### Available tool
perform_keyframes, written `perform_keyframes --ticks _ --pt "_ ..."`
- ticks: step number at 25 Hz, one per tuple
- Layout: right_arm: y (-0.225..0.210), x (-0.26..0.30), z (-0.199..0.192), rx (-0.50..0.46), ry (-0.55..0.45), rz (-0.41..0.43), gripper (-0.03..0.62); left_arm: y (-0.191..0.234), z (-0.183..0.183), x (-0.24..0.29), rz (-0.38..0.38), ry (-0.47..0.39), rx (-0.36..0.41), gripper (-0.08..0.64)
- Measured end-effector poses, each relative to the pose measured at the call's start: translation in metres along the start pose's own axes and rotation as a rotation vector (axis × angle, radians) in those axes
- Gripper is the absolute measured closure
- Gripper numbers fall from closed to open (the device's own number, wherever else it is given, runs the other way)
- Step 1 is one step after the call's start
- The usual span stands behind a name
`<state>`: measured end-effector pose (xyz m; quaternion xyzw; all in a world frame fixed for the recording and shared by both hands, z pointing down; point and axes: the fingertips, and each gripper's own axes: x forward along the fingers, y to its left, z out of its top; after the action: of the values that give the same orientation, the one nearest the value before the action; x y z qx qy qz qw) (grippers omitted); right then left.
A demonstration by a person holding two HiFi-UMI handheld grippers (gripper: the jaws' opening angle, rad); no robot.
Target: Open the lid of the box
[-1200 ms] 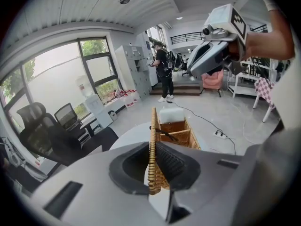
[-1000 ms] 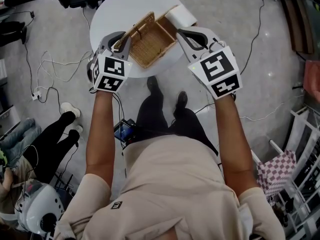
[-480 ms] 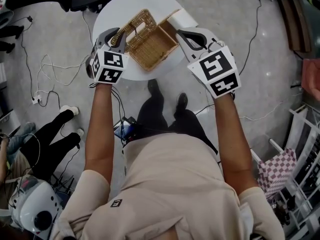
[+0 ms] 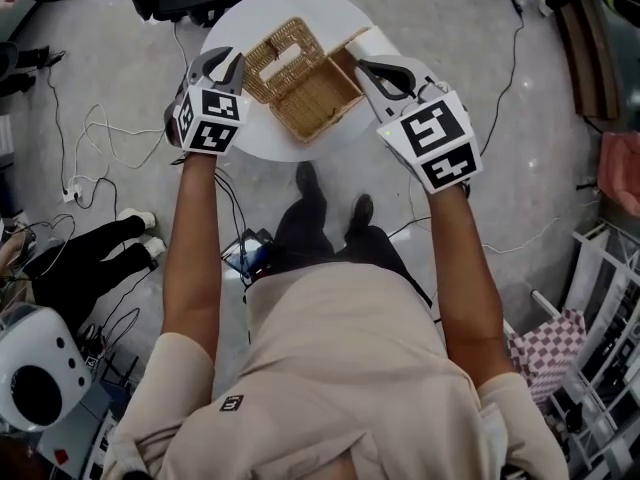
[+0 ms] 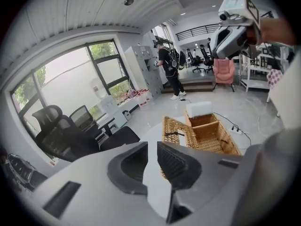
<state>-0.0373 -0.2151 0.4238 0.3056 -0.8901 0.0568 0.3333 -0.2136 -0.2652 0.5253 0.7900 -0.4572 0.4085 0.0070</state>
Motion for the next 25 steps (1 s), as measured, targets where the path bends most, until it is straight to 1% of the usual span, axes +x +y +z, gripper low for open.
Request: perform_keyframes --ticks 6,13,17,21,23,25 --pt "0.003 -0.008 0.017 -0.032 -0.022 0.001 0.600 0.013 0.018 -0.025 0.031 -0.033 -0.005 0.503" --pt "0.002 -0.023 0.033 -0.048 -0.066 0.001 0.600 0.025 0.053 -0.067 0.069 -0.110 -0.026 0.505" --pt "0.004 -0.043 0.049 -0.054 -0.108 -0.001 0.600 0.025 0.079 -0.104 0.082 -0.172 -0.042 0.510" --pt "0.003 -0.065 0.072 -0.061 -0.172 -0.004 0.600 0.024 0.111 -0.140 0.089 -0.256 -0.060 0.514" --pt "0.004 -0.077 0.085 -0.065 -0.210 -0.003 0.600 0.023 0.128 -0.158 0.077 -0.306 -0.081 0.517" --pt "0.005 -0.089 0.097 -0.069 -0.243 -0.001 0.600 0.019 0.146 -0.176 0.043 -0.359 -0.128 0.517"
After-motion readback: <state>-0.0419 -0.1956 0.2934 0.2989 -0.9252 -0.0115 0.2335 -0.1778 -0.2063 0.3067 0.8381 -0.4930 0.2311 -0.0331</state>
